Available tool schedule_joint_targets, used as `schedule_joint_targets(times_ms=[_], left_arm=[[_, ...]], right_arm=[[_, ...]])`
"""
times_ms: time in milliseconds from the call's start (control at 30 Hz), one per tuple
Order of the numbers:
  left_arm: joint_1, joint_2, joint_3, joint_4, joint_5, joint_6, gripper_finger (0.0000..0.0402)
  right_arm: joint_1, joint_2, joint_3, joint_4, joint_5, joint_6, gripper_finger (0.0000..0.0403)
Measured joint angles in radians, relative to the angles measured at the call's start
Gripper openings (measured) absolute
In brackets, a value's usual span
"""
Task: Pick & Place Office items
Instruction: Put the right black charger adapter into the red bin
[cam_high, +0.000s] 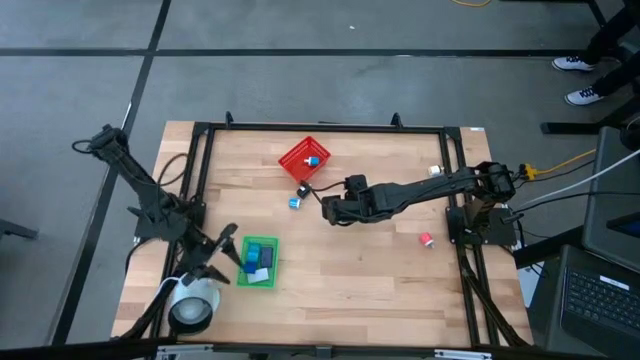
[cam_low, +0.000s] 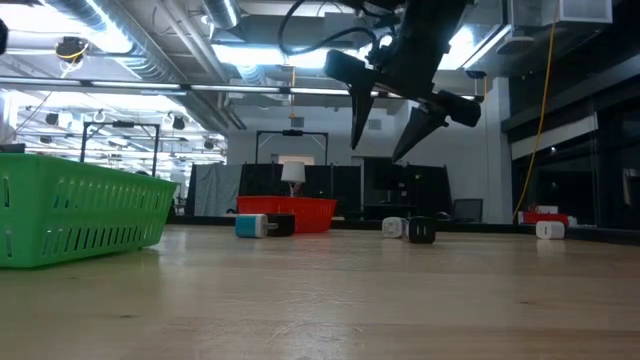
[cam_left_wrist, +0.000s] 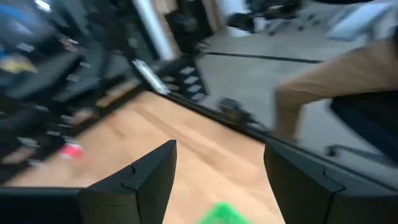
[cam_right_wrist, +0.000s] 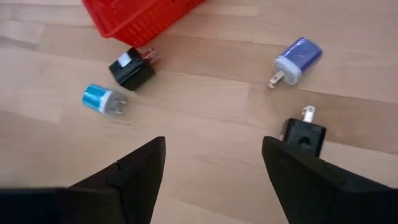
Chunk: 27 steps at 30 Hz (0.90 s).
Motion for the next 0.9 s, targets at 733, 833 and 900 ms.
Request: schedule_joint_targets(times_ms=[733, 833, 900], left_arm=[[0.748, -0.044, 0.010, 0.117, 0.374, 0.133, 0.0239], [0.762, -0.144, 0.010, 0.084, 0.360, 0.118, 0.0239], [0.762, -0.240, 0.010, 0.046, 0.353, 0.104, 0.0239]], right_arm=[[0.025, 0.000, 0.000, 0.020, 0.037, -0.028, 0.0272], [0.029, 0.000, 0.000, 0.020, 0.037, -0.033, 0.0272], [0.035, 0.000, 0.000, 0.020, 0.036, -0.033, 0.0272]])
